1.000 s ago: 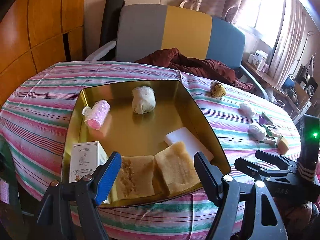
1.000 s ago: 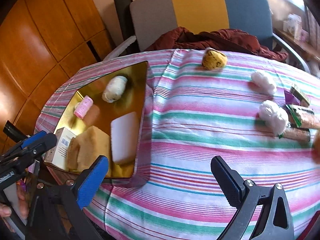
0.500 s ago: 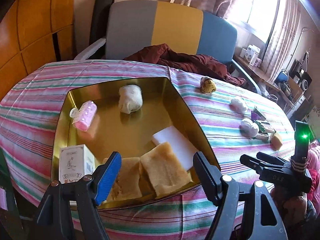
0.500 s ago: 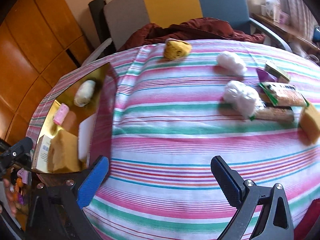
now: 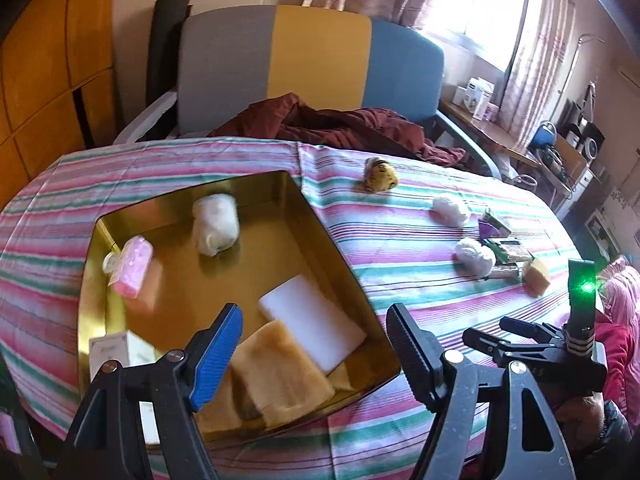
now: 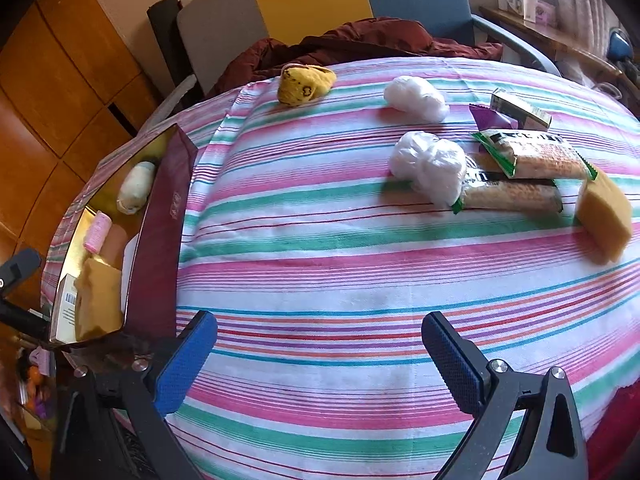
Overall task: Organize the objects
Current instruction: 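Move both tools toward the remaining items beside the tray, then grasp the yellow sock with the left tool while the right grasps the plastic-wrapped roll, then carry sock and wrapped roll to the tray and release the sock with the left tool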
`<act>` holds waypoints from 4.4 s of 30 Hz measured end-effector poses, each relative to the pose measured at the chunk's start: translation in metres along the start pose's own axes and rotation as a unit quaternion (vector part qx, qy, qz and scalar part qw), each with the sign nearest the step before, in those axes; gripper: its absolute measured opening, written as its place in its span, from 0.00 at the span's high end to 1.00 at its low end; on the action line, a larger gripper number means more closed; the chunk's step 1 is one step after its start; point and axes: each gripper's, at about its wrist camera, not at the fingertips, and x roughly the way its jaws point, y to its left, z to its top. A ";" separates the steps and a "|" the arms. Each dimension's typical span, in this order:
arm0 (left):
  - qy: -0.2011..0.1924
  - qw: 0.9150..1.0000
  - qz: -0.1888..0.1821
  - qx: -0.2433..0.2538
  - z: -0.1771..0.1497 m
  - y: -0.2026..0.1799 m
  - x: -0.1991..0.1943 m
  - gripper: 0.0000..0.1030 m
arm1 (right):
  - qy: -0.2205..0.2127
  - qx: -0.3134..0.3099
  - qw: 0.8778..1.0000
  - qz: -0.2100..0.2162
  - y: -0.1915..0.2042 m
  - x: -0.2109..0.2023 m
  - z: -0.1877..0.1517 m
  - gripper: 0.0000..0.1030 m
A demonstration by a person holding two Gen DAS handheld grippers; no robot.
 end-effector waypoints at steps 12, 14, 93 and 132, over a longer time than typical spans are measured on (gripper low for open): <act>-0.005 0.998 -0.040 0.054 0.047 -0.044 0.027 0.27 | -0.030 -0.038 0.999 -0.016 -0.012 -0.020 0.048 0.08; -0.002 0.997 -0.043 0.062 0.055 -0.052 0.038 0.27 | -0.036 -0.039 0.998 -0.018 -0.018 -0.021 0.062 0.12; -0.028 0.987 0.000 -0.159 -0.022 0.109 -0.019 0.60 | -0.005 -0.190 0.974 0.121 0.159 -0.004 0.036 0.64; -0.001 0.989 -0.012 -0.147 0.000 0.095 0.017 0.48 | 0.031 -0.195 0.968 0.156 0.169 0.000 -0.002 0.29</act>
